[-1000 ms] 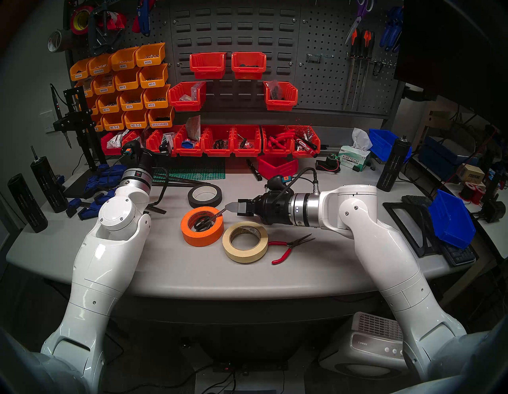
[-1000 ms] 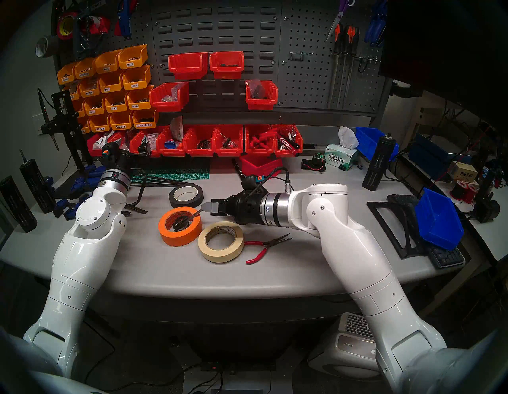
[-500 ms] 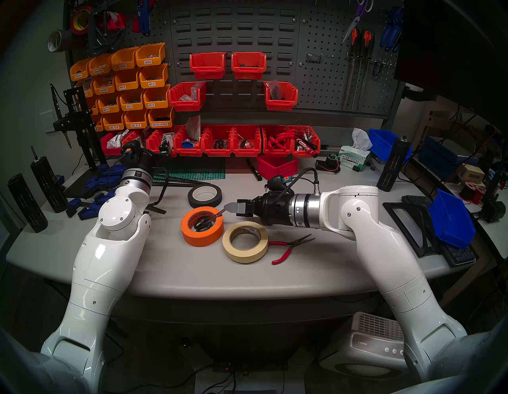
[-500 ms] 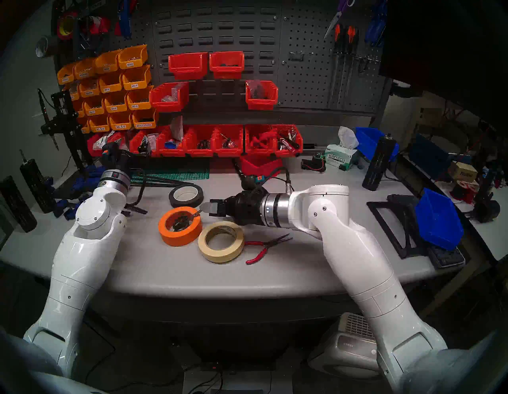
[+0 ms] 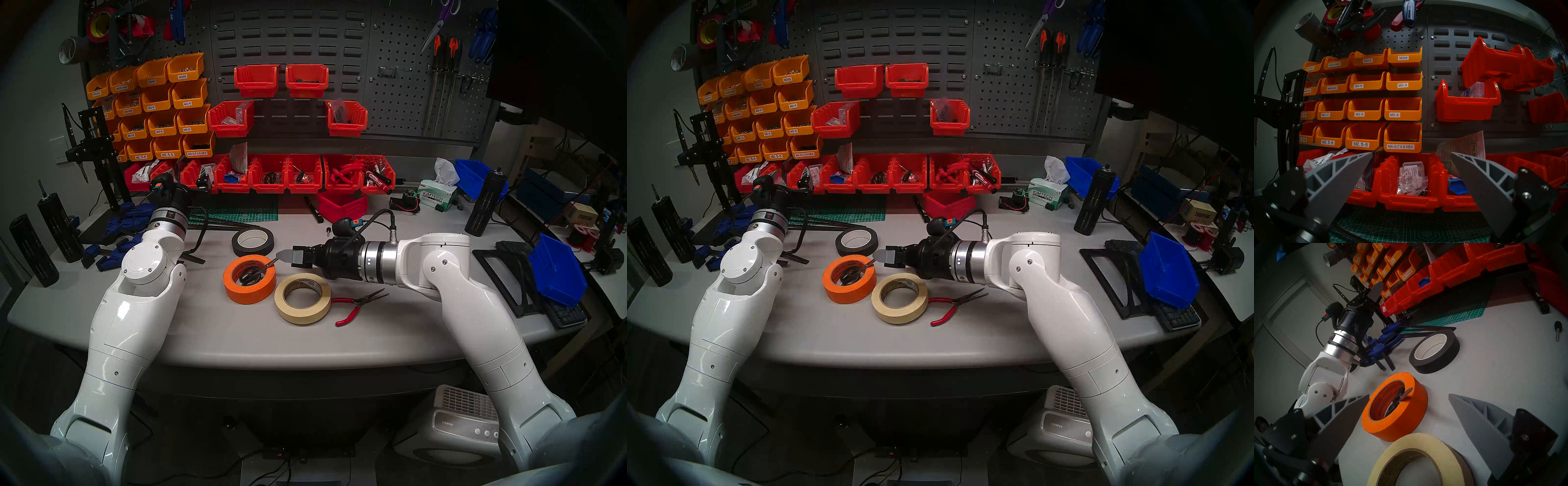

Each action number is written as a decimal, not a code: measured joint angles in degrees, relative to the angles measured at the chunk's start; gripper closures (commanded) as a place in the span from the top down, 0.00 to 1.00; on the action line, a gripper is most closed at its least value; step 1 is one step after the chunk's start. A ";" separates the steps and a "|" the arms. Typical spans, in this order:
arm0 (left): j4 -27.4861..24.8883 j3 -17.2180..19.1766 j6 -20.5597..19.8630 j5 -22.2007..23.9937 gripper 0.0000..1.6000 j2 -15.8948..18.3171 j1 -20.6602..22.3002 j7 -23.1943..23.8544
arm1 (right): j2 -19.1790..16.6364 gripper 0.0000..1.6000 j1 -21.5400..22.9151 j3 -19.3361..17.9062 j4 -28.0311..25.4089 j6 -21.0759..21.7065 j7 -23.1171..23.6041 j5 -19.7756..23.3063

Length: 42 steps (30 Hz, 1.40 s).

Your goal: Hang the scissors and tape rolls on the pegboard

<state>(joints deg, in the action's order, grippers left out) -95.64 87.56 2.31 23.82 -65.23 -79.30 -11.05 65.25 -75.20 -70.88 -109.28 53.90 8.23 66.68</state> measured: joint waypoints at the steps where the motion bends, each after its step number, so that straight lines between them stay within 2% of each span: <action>1: 0.00 0.00 0.00 0.00 1.00 0.00 0.00 0.00 | 0.00 1.00 -0.02 -0.01 -0.01 -0.02 0.00 0.00; 13: 0.00 0.00 0.00 -0.01 1.00 0.00 0.00 0.00 | 0.45 1.00 0.03 0.60 0.80 -0.79 0.08 -0.73; 24: 0.00 0.00 -0.01 -0.01 1.00 0.00 0.00 0.00 | 2.23 1.00 1.92 2.27 5.36 -1.55 0.58 -1.65; 28: 0.00 0.00 -0.01 -0.01 1.00 0.00 0.00 0.00 | 2.67 0.93 2.71 2.96 6.54 -1.46 1.06 -1.68; 29: 0.00 0.00 -0.01 -0.01 1.00 0.00 0.00 0.00 | 2.74 0.80 2.88 3.10 6.70 -1.44 1.18 -1.64; 31: 0.00 0.00 -0.01 -0.01 1.00 0.00 0.00 0.00 | 2.84 0.65 3.16 3.35 6.92 -1.42 1.47 -1.54; 32: 0.00 0.00 -0.01 -0.01 1.00 0.00 0.00 0.00 | 2.85 0.65 3.22 3.39 6.95 -1.42 1.54 -1.53; 33: 0.00 0.00 -0.01 -0.01 1.00 0.00 0.00 0.00 | 2.87 0.49 3.27 3.44 6.99 -1.42 1.60 -1.51; 37: 0.00 0.00 -0.01 -0.01 1.00 0.00 0.00 0.00 | 2.89 0.47 3.61 3.64 7.18 -1.39 2.14 -1.39; 38: 0.00 0.00 -0.01 -0.01 1.00 0.00 0.00 0.00 | 2.89 0.51 3.68 3.65 7.21 -1.39 2.26 -1.37; 39: 0.00 0.00 -0.01 -0.01 1.00 0.00 0.00 0.00 | 2.89 0.51 3.72 3.65 7.23 -1.39 2.32 -1.37; 40: 0.00 0.00 -0.01 -0.01 1.00 0.00 0.00 0.00 | 2.88 0.62 3.75 3.66 7.24 -1.38 2.37 -1.37; 42: 0.00 0.00 -0.01 -0.01 1.00 0.00 0.00 0.00 | 2.88 0.60 3.81 3.68 7.30 -1.38 2.50 -1.36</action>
<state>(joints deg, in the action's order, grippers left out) -95.64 87.56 2.30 23.81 -65.23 -79.31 -11.05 68.12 -71.39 -67.20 -101.98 52.51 10.73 65.32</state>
